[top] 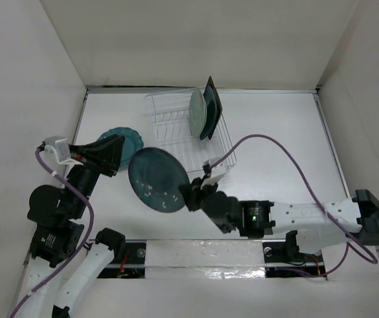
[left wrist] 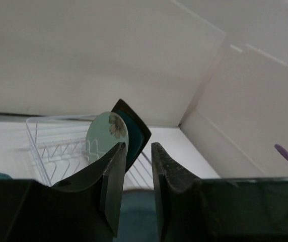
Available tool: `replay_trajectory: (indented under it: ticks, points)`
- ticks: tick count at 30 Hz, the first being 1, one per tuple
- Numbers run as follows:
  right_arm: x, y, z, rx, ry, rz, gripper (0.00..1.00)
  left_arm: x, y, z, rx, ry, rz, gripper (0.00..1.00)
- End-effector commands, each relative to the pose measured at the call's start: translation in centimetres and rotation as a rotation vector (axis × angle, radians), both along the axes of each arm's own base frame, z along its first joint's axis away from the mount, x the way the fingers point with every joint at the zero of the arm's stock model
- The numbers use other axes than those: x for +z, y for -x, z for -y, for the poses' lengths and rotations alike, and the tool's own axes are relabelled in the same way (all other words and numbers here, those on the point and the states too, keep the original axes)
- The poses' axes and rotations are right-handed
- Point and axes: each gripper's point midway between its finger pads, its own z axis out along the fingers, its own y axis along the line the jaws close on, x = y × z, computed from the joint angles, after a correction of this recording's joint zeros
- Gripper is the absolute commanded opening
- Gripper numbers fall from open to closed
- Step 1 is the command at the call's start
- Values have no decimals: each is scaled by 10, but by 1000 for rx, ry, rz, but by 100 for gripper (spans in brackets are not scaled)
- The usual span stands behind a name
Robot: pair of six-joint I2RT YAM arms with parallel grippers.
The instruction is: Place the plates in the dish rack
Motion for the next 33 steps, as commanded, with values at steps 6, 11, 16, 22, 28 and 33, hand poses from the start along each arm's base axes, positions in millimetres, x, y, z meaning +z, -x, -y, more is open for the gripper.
replay_trajectory:
  ticks: [6,11,16,22,28,33]
  points:
    - [179,-107,46,-150,-354,168,0,17,19,-17,41,96,124,26]
    - [178,-181,61,-334,-130,210,0,-31,-7,-6,44,17,27,26]
    - [206,-232,83,-510,20,270,0,-63,-24,11,-7,-30,-58,26]
    - [189,-284,85,-640,190,279,0,-73,-29,6,41,-50,-95,26]
    - [170,-313,73,-676,250,272,0,-78,-34,9,36,-65,-111,26]
    - [148,-337,75,-714,309,252,0,-81,-36,11,33,-70,-124,25]
